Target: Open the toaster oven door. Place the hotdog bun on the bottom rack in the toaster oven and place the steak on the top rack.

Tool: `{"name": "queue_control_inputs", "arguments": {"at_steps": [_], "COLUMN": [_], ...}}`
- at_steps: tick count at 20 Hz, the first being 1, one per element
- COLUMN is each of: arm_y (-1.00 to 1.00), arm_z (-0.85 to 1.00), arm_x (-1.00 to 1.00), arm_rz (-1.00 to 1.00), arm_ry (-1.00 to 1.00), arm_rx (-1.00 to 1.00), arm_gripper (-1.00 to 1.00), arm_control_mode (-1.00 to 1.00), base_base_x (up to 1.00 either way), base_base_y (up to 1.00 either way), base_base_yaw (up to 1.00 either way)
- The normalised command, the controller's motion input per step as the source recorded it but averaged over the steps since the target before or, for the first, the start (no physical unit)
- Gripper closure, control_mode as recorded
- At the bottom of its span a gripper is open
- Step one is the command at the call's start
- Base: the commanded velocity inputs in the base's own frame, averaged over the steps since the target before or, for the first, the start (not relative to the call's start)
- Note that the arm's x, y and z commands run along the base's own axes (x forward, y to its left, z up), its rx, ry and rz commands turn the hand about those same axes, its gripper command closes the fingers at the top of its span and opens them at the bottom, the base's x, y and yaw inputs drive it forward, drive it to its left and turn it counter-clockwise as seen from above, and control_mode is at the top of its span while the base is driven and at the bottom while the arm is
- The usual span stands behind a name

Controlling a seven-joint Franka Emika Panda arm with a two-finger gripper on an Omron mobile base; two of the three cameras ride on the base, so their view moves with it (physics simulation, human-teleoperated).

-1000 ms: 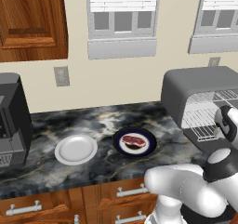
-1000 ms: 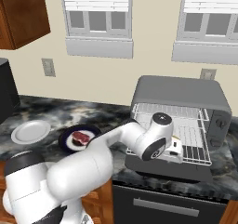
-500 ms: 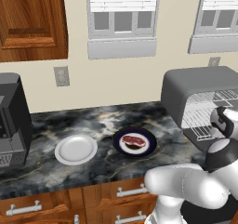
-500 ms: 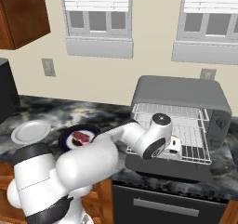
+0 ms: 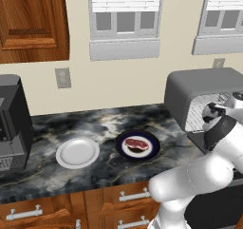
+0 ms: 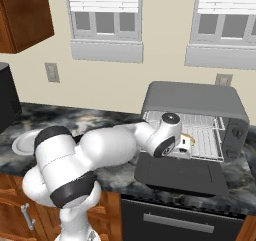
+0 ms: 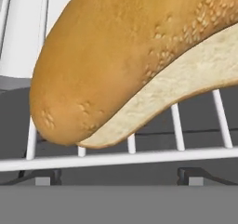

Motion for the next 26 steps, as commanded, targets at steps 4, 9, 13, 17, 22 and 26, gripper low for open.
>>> {"name": "queue_control_inputs", "arguments": {"at_steps": [4,9,13,17,22,26], "arm_y": [0.0,0.0,0.0,0.0,0.0,0.0], "arm_z": [0.0,0.0,0.0,0.0,0.0,0.0], "arm_x": [0.52,0.15,0.02,0.31,0.29,0.0], "arm_rz": [0.0,0.0,0.0,0.0,0.0,0.0], "arm_ry": [-0.02,-0.04,-0.06,-0.06,-0.06,-0.03], "arm_rx": [0.05,0.06,0.06,0.03,0.03,0.04], "arm_gripper": [-1.0,-1.0,-1.0,-1.0,-1.0,-1.0], "arm_control_mode": [-1.0,-1.0,-1.0,-1.0,-1.0,-1.0], "base_base_x": [0.0,0.0,0.0,0.0,0.0,0.0], "base_base_y": [0.0,0.0,0.0,0.0,0.0,0.0], "base_base_yaw": [0.0,0.0,0.0,0.0,0.0,0.0]}}
